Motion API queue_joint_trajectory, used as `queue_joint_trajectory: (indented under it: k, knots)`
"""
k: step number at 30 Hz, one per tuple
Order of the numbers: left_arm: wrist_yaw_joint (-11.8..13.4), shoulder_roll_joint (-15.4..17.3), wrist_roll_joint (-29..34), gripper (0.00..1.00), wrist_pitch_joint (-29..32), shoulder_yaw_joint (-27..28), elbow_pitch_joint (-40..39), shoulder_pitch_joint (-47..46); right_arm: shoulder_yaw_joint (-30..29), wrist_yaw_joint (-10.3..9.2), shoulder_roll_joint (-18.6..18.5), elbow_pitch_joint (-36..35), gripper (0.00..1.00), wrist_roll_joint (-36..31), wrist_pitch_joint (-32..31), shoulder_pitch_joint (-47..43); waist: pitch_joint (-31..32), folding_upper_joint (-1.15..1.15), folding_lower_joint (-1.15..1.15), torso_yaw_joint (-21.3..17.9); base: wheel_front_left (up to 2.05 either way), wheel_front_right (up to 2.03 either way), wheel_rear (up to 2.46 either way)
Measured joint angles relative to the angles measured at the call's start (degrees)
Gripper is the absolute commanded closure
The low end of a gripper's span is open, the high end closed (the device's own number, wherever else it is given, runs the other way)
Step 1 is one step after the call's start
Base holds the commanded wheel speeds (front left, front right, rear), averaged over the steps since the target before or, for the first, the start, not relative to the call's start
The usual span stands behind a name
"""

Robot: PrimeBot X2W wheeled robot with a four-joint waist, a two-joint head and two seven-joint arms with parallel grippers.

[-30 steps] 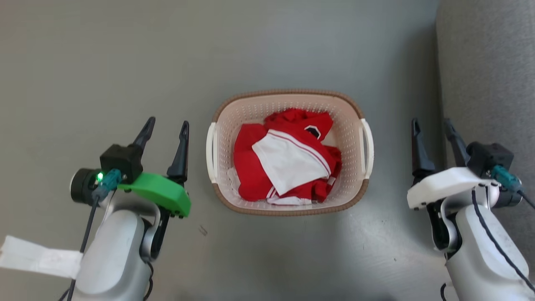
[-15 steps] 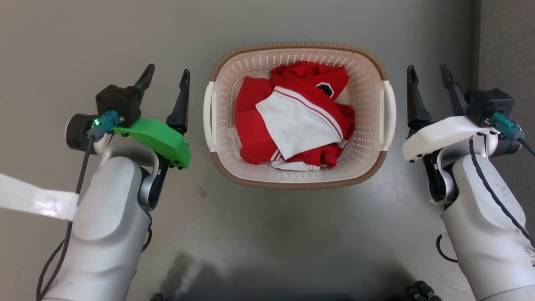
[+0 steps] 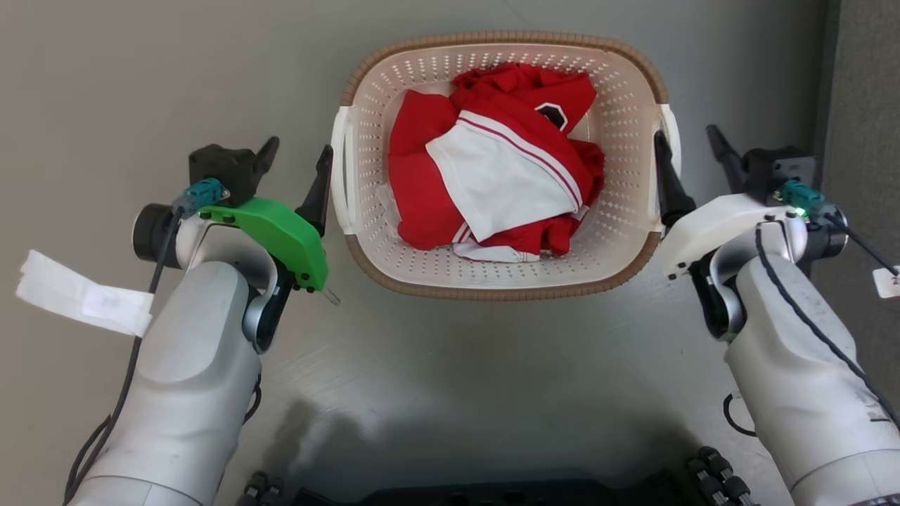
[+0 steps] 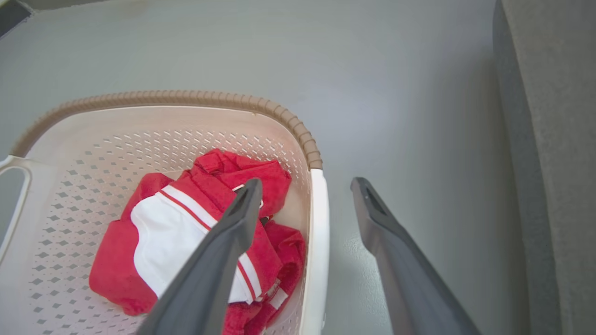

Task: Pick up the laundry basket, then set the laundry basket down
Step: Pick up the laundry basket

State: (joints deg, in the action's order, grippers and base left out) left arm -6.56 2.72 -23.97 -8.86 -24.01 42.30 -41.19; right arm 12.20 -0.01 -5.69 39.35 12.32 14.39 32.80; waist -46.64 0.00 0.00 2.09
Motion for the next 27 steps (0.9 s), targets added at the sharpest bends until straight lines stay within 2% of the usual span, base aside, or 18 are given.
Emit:
queue_joint_trajectory:
  k: [13, 22, 26, 27]
  knots:
    - [-0.5, -0.3, -1.3, 0.0, 0.1, -2.6, 6.7, -4.0, 2.0, 1.01, 1.5, 6.9, 0.0, -0.1, -0.1, 4.5, -3.7, 0.0, 0.0, -1.9, 0.0, 0.0, 0.0]
    - [-0.5, -0.5, -3.7, 0.0, 2.4, -5.6, 10.4, -7.0, 3.1, 1.27, 1.9, 9.6, 0.0, 0.9, -0.1, 7.7, -5.9, 0.0, 0.0, -3.4, 0.0, 0.0, 0.0]
    - [-0.5, -0.6, -5.6, 0.0, 4.1, -6.2, 11.5, -8.4, 3.8, 2.02, 2.0, 10.7, 0.0, 1.0, -0.1, 9.1, -6.8, 0.0, 0.0, -3.8, 0.0, 0.0, 0.0]
    - [-0.5, -0.7, -6.5, 0.0, 4.6, -6.2, 12.0, -8.7, 4.0, 2.02, 2.0, 11.1, 0.11, 1.1, -0.1, 9.4, -7.0, 0.0, 0.0, -3.8, 0.0, 0.0, 0.0]
